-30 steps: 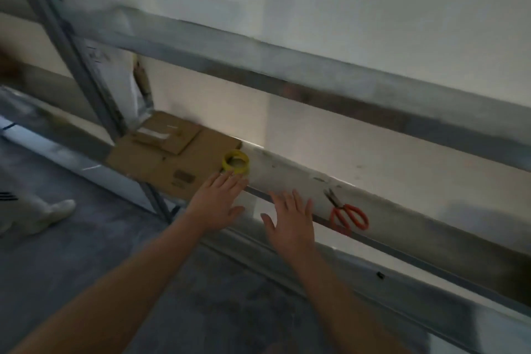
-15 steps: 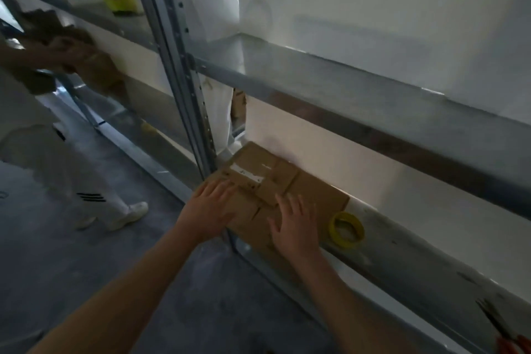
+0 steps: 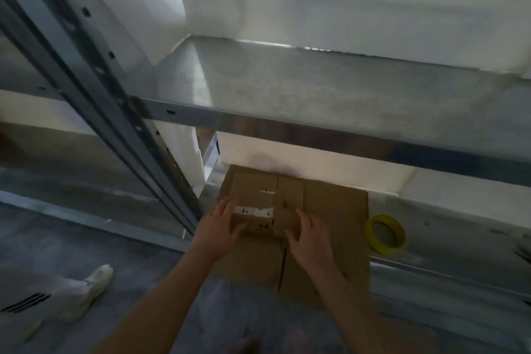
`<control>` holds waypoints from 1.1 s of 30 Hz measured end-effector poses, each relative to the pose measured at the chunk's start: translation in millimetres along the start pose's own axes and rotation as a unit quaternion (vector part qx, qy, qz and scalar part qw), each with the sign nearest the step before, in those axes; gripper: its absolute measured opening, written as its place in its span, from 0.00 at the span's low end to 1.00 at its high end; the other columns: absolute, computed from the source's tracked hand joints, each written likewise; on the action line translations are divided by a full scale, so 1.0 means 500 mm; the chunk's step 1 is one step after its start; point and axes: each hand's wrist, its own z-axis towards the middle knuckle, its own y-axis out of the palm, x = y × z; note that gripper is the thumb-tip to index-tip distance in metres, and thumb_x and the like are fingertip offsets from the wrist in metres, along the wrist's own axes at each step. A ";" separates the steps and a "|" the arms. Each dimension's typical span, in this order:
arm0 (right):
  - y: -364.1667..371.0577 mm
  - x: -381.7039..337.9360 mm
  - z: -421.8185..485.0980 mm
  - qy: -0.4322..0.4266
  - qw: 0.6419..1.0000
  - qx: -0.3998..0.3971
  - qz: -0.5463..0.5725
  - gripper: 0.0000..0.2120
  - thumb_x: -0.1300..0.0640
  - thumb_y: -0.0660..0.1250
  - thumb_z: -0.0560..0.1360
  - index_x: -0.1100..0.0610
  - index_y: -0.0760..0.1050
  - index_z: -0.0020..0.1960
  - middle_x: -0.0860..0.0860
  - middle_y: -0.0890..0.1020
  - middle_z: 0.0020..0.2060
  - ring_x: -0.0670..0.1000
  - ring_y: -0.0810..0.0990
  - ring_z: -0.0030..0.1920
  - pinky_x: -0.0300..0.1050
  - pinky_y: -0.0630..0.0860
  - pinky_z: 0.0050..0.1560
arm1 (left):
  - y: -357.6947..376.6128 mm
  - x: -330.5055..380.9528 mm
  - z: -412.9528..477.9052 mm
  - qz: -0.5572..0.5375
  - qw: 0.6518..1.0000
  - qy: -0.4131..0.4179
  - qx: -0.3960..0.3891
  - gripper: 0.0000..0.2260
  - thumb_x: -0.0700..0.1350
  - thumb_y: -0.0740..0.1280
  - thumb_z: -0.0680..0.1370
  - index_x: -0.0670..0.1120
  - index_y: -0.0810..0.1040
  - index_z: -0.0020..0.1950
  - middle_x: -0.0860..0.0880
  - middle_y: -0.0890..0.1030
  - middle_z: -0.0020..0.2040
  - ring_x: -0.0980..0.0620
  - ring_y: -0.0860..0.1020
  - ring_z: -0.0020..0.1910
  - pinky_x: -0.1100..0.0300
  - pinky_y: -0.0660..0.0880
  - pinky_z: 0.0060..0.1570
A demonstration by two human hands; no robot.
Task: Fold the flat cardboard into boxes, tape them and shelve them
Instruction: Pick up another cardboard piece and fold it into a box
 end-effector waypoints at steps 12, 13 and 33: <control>-0.004 -0.057 0.009 0.151 0.950 0.069 0.265 0.35 0.58 0.76 0.71 0.49 0.64 0.73 0.51 0.69 0.69 0.51 0.70 0.68 0.50 0.70 0.69 | 0.005 -0.012 0.052 -0.266 0.962 -0.047 -0.043 0.35 0.50 0.71 0.75 0.52 0.57 0.77 0.44 0.64 0.73 0.43 0.64 0.71 0.43 0.66 0.69; -0.014 -0.053 0.001 0.156 0.943 0.075 0.283 0.37 0.60 0.77 0.70 0.49 0.64 0.74 0.50 0.70 0.69 0.51 0.70 0.68 0.52 0.71 0.69 | 0.004 -0.010 0.050 -0.266 0.962 -0.040 -0.051 0.36 0.50 0.71 0.75 0.53 0.56 0.77 0.45 0.63 0.73 0.43 0.64 0.72 0.42 0.66 0.69; -0.313 0.464 -0.247 0.151 0.941 0.155 0.259 0.41 0.64 0.76 0.68 0.45 0.62 0.75 0.53 0.70 0.68 0.54 0.71 0.66 0.55 0.73 0.66 | 0.168 0.560 -0.076 -0.311 0.933 0.150 -0.098 0.36 0.45 0.72 0.74 0.56 0.57 0.77 0.51 0.61 0.68 0.54 0.67 0.65 0.61 0.67 0.66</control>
